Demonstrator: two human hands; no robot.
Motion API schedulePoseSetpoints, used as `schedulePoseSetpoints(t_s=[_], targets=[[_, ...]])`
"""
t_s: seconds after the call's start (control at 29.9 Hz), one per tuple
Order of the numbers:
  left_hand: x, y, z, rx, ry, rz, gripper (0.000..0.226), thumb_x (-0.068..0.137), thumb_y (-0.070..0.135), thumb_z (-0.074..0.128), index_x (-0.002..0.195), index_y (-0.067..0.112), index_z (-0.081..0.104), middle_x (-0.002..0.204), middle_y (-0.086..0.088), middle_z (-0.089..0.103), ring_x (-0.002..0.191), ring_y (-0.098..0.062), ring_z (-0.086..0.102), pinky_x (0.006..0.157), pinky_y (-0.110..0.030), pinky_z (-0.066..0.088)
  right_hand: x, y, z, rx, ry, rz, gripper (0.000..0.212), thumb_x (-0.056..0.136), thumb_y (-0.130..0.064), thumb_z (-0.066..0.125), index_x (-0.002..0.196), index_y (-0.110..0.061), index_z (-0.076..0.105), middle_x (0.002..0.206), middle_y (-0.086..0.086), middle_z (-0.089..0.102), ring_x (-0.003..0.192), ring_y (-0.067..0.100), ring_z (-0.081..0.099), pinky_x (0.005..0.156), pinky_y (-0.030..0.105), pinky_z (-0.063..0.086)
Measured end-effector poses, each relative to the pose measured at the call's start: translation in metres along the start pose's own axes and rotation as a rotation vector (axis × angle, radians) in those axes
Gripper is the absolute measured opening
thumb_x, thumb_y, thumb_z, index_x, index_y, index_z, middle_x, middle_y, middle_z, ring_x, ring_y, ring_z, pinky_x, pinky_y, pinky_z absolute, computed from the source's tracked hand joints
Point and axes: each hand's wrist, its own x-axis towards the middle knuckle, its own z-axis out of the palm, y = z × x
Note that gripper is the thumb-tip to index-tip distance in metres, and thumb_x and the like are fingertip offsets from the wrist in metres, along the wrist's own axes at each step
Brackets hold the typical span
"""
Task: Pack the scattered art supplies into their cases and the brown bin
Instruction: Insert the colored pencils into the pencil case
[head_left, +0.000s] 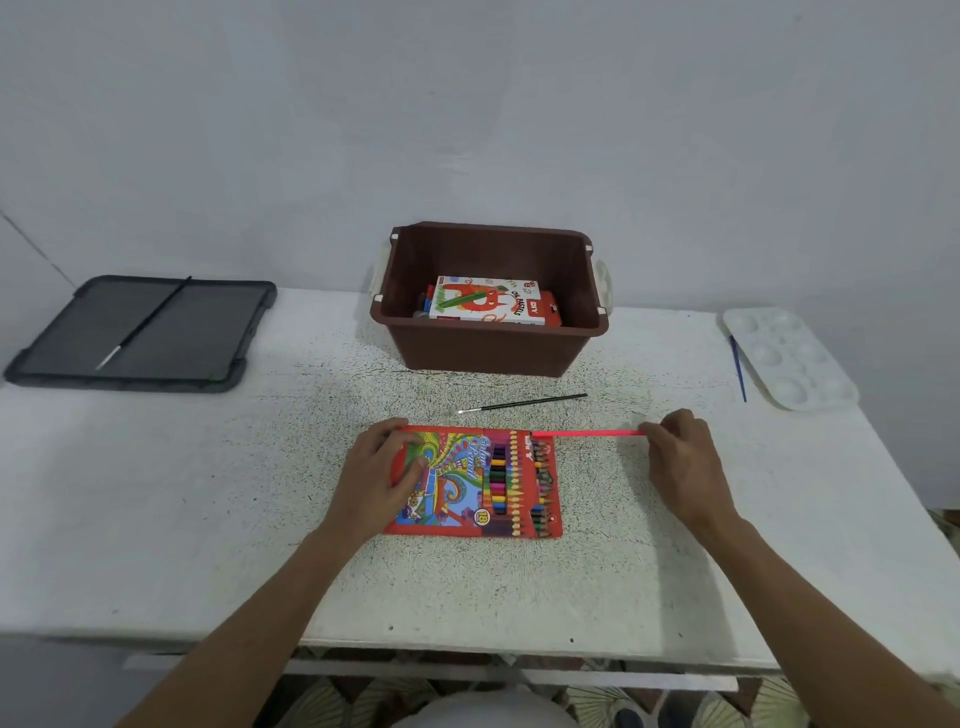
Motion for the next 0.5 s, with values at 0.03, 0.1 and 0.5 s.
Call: schedulePoseSetpoints(t_s=[0.03, 0.1, 0.5], targets=[[0.0, 0.0001, -0.0002, 0.0, -0.002, 0.0, 0.039, 0.088, 0.047, 0.052, 0.115, 0.02, 0.06, 0.135, 0.0, 0.049, 0.117, -0.006, 0.042, 0.094, -0.04, 0.05, -0.0009, 0.0005, -0.0001, -0.002, -0.008, -0.008, 0.022, 0.08, 0.011, 0.068, 0.1, 0.003, 0.072, 0.083, 0.014, 0.051, 0.068, 0.028, 0.045, 0.054, 0.035, 0.04], [0.0002, 0.0009, -0.0003, -0.002, -0.007, 0.002, 0.039, 0.088, 0.047, 0.052, 0.115, 0.02, 0.06, 0.135, 0.0, 0.05, 0.118, -0.009, 0.044, 0.094, -0.04, 0.051, -0.003, 0.0016, -0.0015, 0.003, -0.015, -0.019, 0.022, 0.08, 0.011, 0.069, 0.1, 0.003, 0.072, 0.083, 0.013, 0.052, 0.067, 0.028, 0.045, 0.054, 0.034, 0.039], [0.0006, -0.0008, 0.0011, 0.006, -0.011, 0.008, 0.035, 0.09, 0.044, 0.057, 0.116, 0.021, 0.059, 0.135, 0.001, 0.049, 0.118, -0.009, 0.045, 0.091, -0.04, 0.052, -0.0015, -0.0013, 0.0008, 0.031, 0.019, -0.024, 0.018, 0.081, 0.01, 0.069, 0.098, 0.004, 0.072, 0.081, 0.015, 0.051, 0.066, 0.029, 0.046, 0.053, 0.035, 0.041]])
